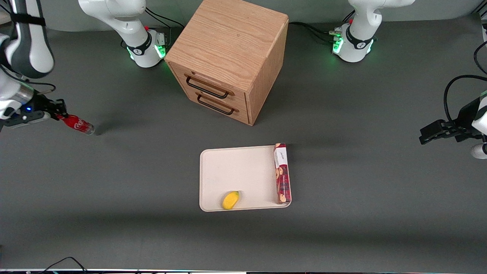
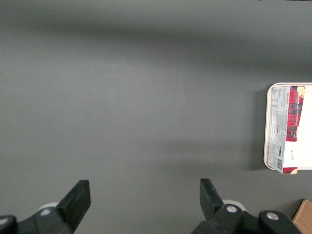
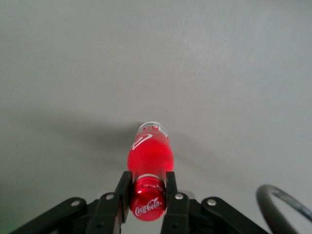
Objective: Place coke bottle on tray
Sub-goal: 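Lift the bottle and carry it with the right gripper to the white tray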
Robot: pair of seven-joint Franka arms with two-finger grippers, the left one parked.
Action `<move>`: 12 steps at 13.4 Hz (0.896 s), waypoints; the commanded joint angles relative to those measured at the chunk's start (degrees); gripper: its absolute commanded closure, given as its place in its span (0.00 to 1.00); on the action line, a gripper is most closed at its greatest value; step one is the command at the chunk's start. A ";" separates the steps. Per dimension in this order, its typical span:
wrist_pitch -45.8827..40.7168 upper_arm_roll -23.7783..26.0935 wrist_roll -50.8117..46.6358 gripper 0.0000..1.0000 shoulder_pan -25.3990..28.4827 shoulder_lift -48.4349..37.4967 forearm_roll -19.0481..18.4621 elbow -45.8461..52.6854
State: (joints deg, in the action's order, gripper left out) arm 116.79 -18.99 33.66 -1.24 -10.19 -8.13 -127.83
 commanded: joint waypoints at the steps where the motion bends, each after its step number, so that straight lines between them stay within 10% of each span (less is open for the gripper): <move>1: -18.47 6.92 -1.13 0.97 0.54 0.77 3.19 20.17; 7: -34.43 31.15 -29.79 0.97 0.63 15.69 6.99 52.83; 12: -22.26 47.27 -69.64 0.96 3.35 30.64 2.88 53.48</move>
State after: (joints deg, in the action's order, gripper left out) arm 90.98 25.02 -24.33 1.20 13.66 -2.61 -78.45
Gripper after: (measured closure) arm 0.687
